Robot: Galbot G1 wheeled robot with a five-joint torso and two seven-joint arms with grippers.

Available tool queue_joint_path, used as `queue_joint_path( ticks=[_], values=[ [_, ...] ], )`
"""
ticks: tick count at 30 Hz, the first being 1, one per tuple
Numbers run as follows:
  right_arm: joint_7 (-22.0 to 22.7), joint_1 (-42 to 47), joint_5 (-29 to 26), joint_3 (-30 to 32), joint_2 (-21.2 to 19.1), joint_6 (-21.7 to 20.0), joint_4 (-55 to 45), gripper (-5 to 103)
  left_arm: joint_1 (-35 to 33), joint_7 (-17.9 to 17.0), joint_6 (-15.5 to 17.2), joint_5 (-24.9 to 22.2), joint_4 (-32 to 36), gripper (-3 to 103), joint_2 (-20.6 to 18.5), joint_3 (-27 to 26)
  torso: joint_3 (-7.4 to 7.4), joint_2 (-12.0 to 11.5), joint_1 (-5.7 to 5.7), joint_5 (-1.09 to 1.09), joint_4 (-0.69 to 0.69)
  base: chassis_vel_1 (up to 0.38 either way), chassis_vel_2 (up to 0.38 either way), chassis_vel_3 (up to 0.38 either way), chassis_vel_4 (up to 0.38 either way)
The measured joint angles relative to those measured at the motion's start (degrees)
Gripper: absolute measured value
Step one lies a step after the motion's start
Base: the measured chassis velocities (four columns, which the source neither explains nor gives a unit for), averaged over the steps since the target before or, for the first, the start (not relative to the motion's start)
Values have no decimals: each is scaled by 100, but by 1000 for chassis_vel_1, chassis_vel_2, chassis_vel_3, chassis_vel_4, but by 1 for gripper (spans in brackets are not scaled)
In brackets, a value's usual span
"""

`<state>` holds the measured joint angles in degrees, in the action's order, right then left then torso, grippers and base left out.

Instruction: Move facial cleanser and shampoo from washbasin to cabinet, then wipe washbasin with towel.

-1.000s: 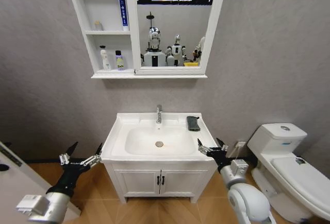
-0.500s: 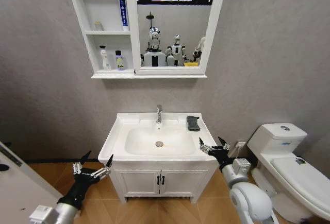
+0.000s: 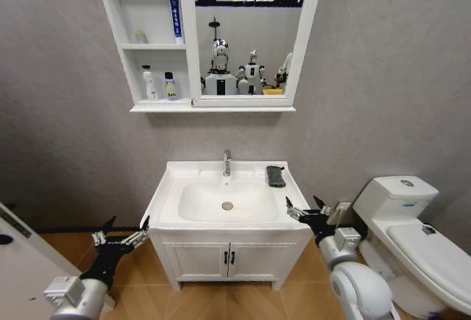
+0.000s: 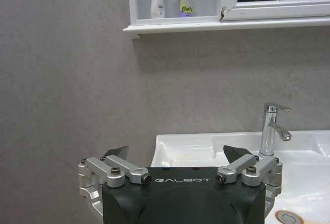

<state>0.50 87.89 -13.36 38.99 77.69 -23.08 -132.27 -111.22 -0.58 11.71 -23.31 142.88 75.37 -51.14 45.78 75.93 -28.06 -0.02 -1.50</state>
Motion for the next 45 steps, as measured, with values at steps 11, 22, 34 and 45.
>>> queue_joint_path(
  ticks=[11, 22, 34, 45],
  values=[
    [-5, 51, 256, 5, 23, 42, -114, 100, -1, 0, -1, 0, 3, 100, -1, 4, 0, 0, 0, 0, 0, 0, 0, 0, 0],
    [-197, 135, 393, 28, 51, -52, -147, 100, -1, 2, -8, 0, 5, 100, -4, 5, 0, 1, 1, 0, 0, 0, 0, 0, 0],
    [-232, 112, 392, 4, 34, -93, -112, 100, 0, 2, -12, -1, 5, 100, -5, 5, 0, 0, 0, 0, 0, -81, 78, 88, -78],
    [-230, 95, 396, 6, 55, -93, -31, 100, 0, 5, -14, -1, 3, 100, -5, 5, 0, 0, 0, 0, 0, -49, 62, 57, -61]
  ],
)
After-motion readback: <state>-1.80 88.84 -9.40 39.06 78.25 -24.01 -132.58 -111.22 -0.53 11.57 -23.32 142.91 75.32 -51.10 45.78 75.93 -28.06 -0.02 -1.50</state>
